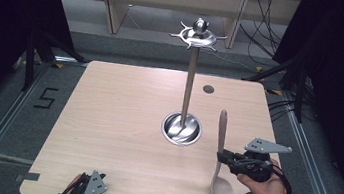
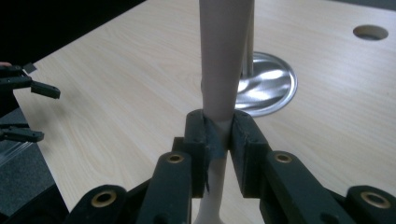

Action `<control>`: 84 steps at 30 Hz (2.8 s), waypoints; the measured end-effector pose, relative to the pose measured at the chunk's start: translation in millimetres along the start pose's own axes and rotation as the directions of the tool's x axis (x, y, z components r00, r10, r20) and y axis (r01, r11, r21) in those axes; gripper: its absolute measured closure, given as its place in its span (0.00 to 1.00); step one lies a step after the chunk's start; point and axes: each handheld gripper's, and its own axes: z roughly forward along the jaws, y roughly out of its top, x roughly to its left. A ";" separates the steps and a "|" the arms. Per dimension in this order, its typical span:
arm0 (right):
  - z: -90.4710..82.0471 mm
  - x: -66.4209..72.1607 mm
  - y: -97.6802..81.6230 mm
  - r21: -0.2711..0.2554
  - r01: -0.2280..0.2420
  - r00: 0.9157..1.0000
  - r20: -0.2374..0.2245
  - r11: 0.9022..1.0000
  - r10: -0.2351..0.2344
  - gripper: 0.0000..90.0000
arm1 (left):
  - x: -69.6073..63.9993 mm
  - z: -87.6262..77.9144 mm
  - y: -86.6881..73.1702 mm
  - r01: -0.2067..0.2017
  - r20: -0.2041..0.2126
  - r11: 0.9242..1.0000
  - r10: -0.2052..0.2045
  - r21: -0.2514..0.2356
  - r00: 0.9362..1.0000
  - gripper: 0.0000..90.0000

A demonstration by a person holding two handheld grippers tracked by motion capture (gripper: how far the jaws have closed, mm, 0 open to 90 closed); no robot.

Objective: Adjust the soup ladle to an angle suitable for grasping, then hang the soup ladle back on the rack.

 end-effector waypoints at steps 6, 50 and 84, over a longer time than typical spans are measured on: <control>-2.6 3.0 8.3 -0.046 0.011 1.000 0.004 0.999 -0.011 0.87 | -1.3 0.9 0.9 0.044 0.025 0.999 -0.044 -0.019 0.999 0.16; -4.6 0.5 135.6 -0.088 0.184 0.975 0.139 0.979 -0.171 0.87 | 6.2 -4.3 4.0 -0.004 0.019 1.000 0.005 -0.021 1.000 0.16; 3.5 1.6 147.7 -0.026 0.205 0.968 0.153 0.978 -0.199 0.87 | 7.3 -5.0 3.7 -0.002 0.012 0.999 0.003 -0.037 1.000 0.16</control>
